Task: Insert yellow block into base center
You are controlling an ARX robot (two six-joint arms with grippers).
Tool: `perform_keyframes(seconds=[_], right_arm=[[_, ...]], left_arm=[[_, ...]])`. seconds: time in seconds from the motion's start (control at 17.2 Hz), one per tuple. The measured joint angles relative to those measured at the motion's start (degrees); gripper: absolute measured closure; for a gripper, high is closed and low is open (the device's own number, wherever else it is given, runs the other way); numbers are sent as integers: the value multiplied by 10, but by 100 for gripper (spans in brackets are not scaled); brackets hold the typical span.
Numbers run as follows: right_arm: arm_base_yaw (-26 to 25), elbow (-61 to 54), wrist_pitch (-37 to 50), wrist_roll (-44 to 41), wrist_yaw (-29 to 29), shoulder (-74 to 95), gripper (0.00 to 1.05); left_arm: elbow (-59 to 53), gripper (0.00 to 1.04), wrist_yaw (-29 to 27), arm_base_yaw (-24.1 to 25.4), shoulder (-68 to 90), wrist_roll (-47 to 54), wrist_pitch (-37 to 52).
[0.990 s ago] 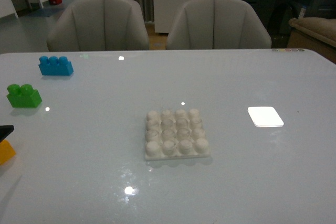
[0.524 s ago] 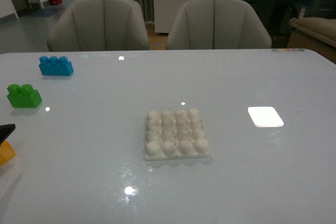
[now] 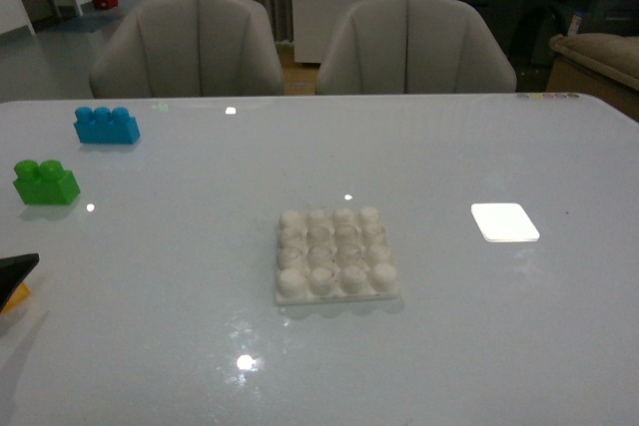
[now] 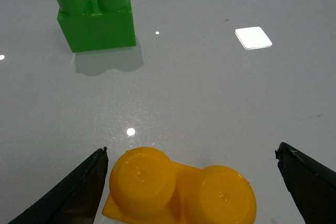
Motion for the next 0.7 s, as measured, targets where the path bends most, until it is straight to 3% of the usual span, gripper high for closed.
perform_keyframes(seconds=[0.17, 0.35, 0.7], right_arm=[[0, 0, 0, 0, 0, 0, 6], [0, 0, 0, 0, 0, 0, 6], [0, 0, 0, 0, 0, 0, 6]], left_arm=[[1, 7, -2, -1, 10, -2, 9], [6, 42, -4, -4, 11, -9, 22], [-28, 46, -21, -22, -15, -38, 33]])
